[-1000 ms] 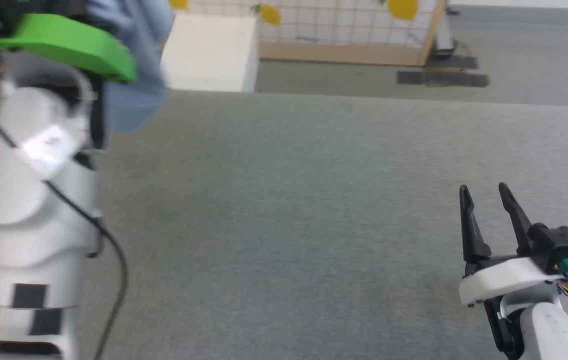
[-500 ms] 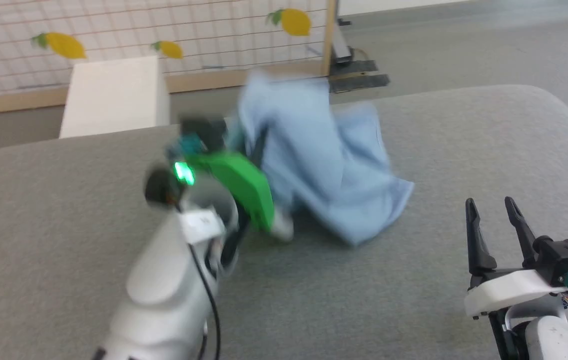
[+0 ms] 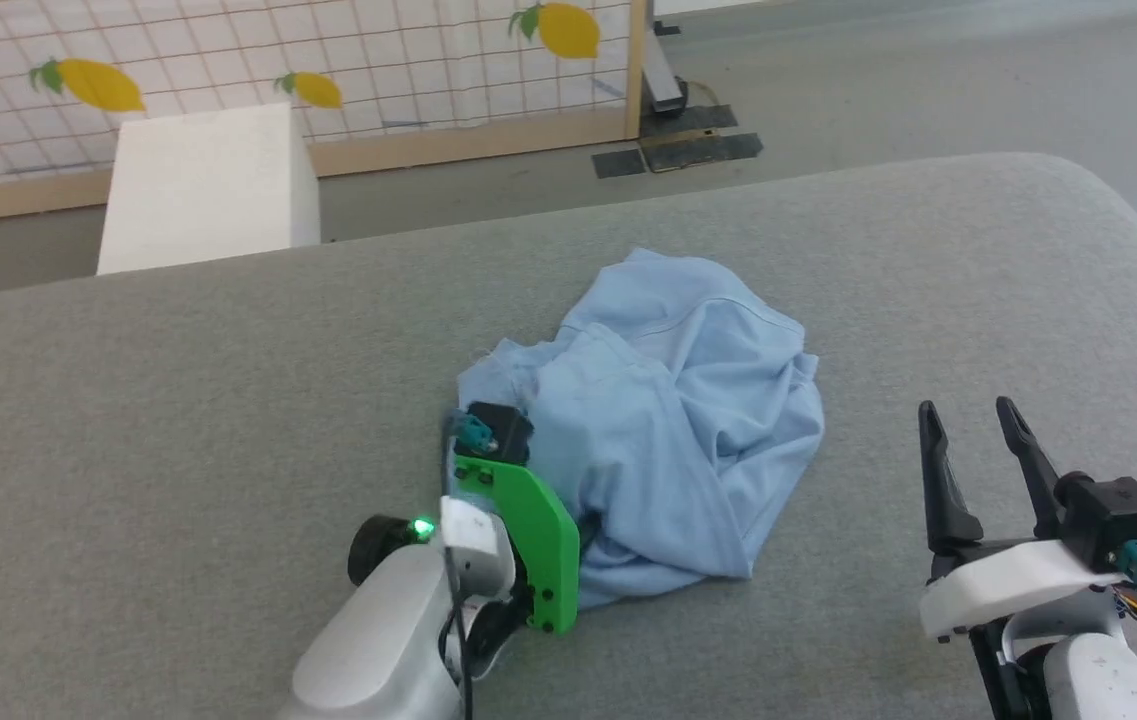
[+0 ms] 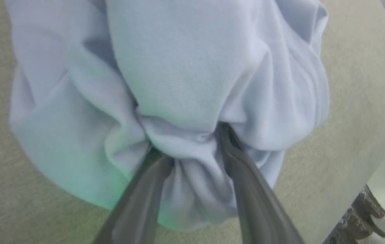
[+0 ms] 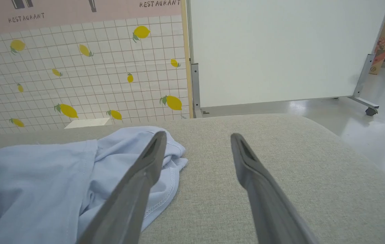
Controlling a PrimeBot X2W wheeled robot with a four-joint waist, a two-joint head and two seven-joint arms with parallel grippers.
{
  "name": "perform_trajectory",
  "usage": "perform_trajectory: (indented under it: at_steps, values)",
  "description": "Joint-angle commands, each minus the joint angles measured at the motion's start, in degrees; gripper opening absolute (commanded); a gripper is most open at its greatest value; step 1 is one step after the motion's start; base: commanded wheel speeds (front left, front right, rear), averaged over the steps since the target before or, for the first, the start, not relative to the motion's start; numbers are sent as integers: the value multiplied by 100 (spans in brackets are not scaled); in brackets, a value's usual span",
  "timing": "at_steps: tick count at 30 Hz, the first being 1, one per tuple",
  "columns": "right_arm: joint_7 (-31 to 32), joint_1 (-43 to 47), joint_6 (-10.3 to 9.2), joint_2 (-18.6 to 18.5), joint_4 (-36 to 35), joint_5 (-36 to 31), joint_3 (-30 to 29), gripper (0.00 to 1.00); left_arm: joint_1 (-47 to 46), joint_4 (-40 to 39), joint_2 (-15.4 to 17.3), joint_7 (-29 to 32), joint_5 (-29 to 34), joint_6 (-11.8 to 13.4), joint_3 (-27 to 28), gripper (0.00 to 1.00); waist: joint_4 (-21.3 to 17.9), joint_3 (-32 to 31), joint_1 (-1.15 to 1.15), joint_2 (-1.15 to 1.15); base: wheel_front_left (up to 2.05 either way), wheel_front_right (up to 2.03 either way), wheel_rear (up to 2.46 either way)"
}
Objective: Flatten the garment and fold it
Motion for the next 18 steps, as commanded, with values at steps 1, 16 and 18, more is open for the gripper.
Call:
perform_trajectory:
  at_steps: [1,16,18]
  values:
    - [15,45,-9,1,-41,4,25,100,111,-122,66,-268,48,43,70,100,96,1,0,0,0,0,0]
    - [542,-420,-9,1,-153,211,615,100,860,-1737,508,-4126,976,575,1598,100,629,64,0,0,0,0,0]
    - [810,-610,-9,1,-35,368,795,100,1110,-2008,475,-4129,1117,555,1881,100,698,117,0,0,0,0,0]
